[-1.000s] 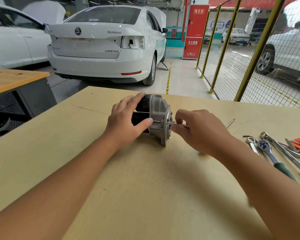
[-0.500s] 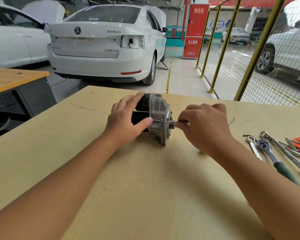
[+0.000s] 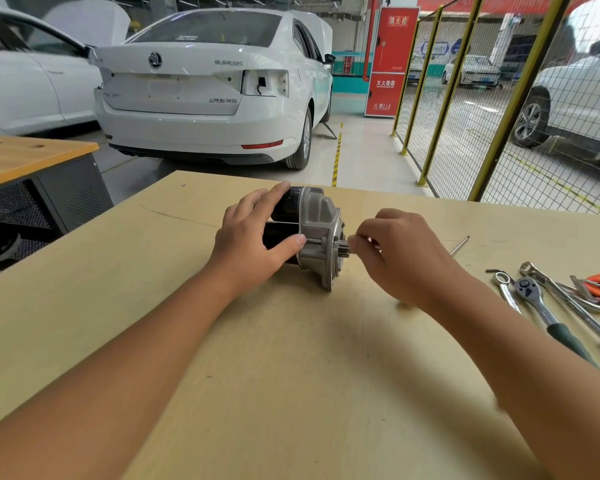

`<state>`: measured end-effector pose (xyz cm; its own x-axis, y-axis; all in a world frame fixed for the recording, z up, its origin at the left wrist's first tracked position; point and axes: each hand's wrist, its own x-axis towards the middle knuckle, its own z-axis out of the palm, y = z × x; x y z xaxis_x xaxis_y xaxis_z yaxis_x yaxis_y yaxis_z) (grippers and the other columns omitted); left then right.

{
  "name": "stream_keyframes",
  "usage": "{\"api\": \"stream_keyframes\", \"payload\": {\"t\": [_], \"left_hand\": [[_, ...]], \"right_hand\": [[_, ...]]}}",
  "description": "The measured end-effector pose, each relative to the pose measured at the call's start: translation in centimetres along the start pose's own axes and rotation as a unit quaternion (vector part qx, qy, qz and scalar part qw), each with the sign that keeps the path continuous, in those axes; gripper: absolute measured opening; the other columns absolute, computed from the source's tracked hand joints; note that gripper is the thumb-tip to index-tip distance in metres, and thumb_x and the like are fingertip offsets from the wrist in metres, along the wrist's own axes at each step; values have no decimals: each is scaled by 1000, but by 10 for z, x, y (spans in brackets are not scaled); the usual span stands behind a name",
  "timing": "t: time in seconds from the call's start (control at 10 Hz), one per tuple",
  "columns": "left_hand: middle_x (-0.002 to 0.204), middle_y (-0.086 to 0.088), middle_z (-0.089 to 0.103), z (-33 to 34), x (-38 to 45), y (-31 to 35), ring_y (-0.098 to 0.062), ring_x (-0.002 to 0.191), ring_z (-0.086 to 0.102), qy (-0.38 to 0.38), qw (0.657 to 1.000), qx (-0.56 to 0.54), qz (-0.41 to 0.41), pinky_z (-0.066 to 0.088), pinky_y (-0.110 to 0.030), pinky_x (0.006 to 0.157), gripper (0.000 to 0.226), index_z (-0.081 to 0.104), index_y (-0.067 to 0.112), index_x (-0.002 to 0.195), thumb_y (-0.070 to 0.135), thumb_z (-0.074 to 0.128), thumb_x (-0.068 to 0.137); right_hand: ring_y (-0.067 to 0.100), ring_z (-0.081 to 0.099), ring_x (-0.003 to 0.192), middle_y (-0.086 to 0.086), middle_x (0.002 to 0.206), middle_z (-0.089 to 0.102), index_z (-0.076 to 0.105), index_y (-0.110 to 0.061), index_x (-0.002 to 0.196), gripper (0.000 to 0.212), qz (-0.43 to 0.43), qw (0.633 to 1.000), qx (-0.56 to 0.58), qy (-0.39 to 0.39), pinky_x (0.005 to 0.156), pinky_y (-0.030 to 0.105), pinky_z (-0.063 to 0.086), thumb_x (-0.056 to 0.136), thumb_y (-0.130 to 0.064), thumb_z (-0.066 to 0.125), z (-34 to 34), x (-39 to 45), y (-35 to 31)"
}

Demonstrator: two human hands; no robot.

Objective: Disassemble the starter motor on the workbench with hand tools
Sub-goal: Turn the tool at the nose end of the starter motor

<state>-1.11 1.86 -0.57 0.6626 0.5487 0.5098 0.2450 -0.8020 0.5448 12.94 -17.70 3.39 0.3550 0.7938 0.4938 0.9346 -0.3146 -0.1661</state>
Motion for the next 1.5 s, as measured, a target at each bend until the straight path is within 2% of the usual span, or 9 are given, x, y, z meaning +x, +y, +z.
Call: {"api": "stream_keyframes", "payload": {"t": [0.1,0.2,0.4,0.5,0.7,0.9,1.1,1.3,1.5], "left_hand": [[157,7,39,0,0,0,-23,137,37,-1,1000,2,0,36,-43,113,85,31,44,159,61,59,81],[158,7,39,0,0,0,-23,137,37,-1,1000,2,-1,36,-44,113,84,31,45,159,61,59,81],[158,7,39,0,1,-1,-23,137,36,-2,1000,2,-1,36,-42,112,84,31,45,159,62,59,81],[158,7,39,1,0,-1,-23,136,37,0,1000,3,1,36,-42,112,84,31,45,159,61,60,81],[157,6,40,1,0,-1,-23,136,37,2,1000,6,3,36,-42,111,84,32,43,159,61,60,81],[157,6,40,1,1,-1,-24,136,38,1,1000,5,1,37,-44,113,85,31,44,159,61,60,81],[157,7,40,2,1,-3,-23,136,38,3,1000,6,5,37,-43,112,84,31,44,159,61,60,81],[157,7,40,3,1,-4,-23,136,37,5,1000,8,9,34,-37,108,84,31,44,159,61,60,81],[157,7,40,2,1,-4,-23,136,37,6,1000,8,10,35,-40,110,84,31,44,159,61,60,82]], "right_hand": [[24,55,72,2,80,57,74,-9,92,29,-4,1000,-16,-17,69,39,48,102,-27,53,-2,1,3],[23,58,79,-6,86,57,69,-21,94,33,-18,994,-107,-16,78,39,42,104,-40,43,-1,-1,1],[22,57,86,-10,88,58,62,-28,90,25,-16,989,-147,-12,82,42,37,99,-49,51,-1,-1,0],[22,58,80,-10,85,57,58,-28,87,24,-18,988,-152,-7,79,40,37,97,-50,55,0,-1,-1],[27,53,69,-4,76,55,48,-23,88,24,-10,995,-95,-37,57,33,33,97,-41,62,1,0,-2],[27,55,74,3,83,55,68,-11,97,25,-9,999,-30,-38,68,42,51,103,-29,51,1,0,-2],[24,60,80,-5,90,59,66,-21,96,23,-34,990,-134,-16,78,38,40,102,-37,52,1,-2,0],[21,59,76,-10,85,57,60,-27,89,19,-31,988,-152,-3,79,40,40,96,-45,61,1,-1,-3],[24,54,67,-3,80,59,52,-24,98,17,-13,996,-80,-26,52,30,41,99,-40,58,0,-1,-2]]}}
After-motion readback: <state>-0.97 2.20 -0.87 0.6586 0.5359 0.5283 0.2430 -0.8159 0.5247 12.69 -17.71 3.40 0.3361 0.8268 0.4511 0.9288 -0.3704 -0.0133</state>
